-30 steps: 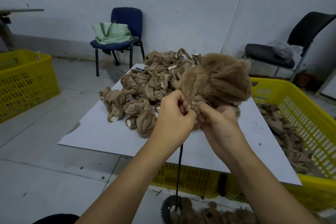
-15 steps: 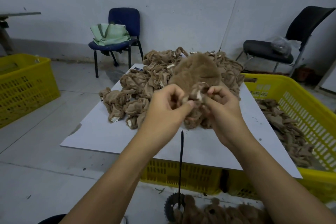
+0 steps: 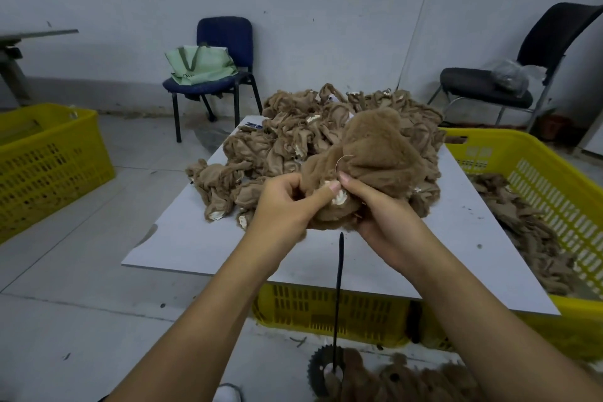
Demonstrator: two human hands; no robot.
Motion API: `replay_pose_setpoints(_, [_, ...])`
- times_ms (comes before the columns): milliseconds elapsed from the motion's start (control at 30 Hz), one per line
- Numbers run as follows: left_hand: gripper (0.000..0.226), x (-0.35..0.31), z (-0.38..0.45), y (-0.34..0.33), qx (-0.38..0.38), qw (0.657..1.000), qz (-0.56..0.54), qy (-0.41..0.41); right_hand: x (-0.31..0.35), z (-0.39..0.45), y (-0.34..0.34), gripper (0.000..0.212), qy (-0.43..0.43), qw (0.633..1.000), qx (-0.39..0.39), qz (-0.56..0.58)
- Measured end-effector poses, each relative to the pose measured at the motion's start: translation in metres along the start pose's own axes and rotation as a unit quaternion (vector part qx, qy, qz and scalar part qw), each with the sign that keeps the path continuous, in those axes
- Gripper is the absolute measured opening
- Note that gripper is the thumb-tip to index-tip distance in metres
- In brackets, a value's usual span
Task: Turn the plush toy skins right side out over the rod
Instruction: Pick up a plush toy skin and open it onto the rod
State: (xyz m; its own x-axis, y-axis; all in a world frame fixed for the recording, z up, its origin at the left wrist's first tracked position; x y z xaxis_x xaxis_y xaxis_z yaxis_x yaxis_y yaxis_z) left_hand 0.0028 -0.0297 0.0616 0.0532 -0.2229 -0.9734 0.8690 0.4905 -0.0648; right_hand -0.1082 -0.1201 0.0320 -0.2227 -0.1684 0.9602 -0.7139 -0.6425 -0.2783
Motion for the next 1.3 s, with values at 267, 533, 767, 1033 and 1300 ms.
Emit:
replay_pose_setpoints(267, [0.006,0.008,0.000,0.005,-0.082,0.993,0.084,-0.026,0.010,-0.014,-0.001,0.089,0.066,0.994,-0.077,-0.034])
replay_pose_setpoints(533, [0.023,-0.004,0.003,0.005,-0.124,0.971,0.175,-0.107,0.010,-0.011,0.028,0.037,0.046,0.986,-0.160,-0.012])
replay_pose_setpoints(767, [0.042,-0.016,-0.015,-0.021,-0.039,0.892,0.373,-0.253,-0.020,-0.008,0.028,0.033,-0.058,0.989,-0.099,0.097])
replay_pose_setpoints(1033, [0.025,-0.006,-0.023,-0.038,0.025,0.845,0.435,-0.310,-0.038,-0.002,0.038,0.022,-0.092,0.972,-0.123,0.177])
replay_pose_setpoints(1300, [0.013,-0.012,-0.046,-0.039,0.043,0.817,0.431,-0.380,-0.057,-0.013,0.046,0.025,-0.091,0.969,-0.115,0.201])
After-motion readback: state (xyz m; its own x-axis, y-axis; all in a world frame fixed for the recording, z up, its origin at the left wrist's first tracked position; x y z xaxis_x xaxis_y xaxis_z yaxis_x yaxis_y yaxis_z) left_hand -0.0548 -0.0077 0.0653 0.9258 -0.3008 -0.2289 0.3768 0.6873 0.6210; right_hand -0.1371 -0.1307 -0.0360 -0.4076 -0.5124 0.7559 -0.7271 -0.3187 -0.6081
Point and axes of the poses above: each hand's wrist, its own z-axis towards the middle knuckle, its own y-axis out of the back of the hand, x = y × z, the point moved 9 cm from there along z, towards the middle knuckle, and after that the axes turned 7 degrees about -z, right-handed, at the moved point
